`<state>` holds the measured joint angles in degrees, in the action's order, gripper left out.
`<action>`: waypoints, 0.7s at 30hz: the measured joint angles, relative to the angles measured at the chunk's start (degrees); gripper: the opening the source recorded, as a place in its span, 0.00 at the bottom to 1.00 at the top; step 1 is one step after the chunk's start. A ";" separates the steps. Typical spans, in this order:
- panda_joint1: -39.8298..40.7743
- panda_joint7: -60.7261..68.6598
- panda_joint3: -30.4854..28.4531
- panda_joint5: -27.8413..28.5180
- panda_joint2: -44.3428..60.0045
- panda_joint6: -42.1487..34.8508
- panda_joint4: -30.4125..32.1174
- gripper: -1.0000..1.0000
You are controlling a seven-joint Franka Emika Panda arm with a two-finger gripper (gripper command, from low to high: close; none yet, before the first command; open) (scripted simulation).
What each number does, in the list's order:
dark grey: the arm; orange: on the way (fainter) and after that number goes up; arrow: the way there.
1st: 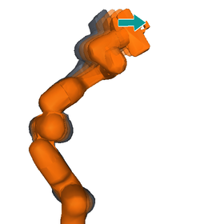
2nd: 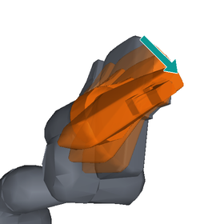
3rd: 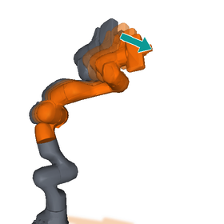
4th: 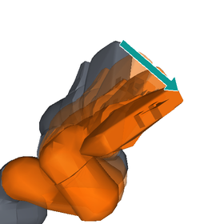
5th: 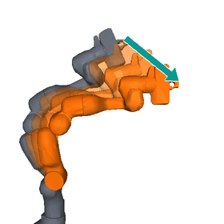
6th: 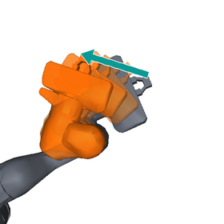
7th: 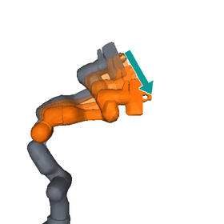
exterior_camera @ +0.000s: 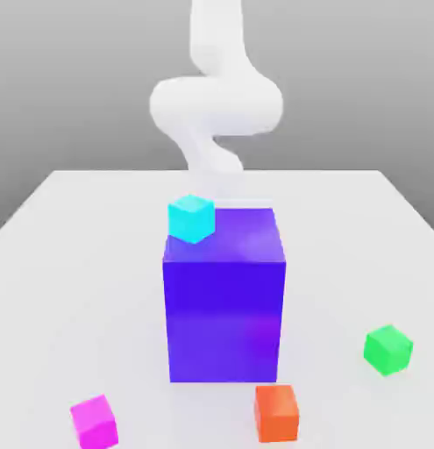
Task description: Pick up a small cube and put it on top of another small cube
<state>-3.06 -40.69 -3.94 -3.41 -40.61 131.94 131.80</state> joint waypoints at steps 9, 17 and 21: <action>-9.10 19.77 -12.61 -13.76 19.22 0.56 0.05 0.50; -11.22 36.64 -17.63 -25.29 35.99 0.98 0.09 0.50; -10.32 43.57 -18.00 -28.84 43.46 2.10 0.32 0.50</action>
<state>-13.38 2.88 -21.94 -32.24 2.85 134.04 132.12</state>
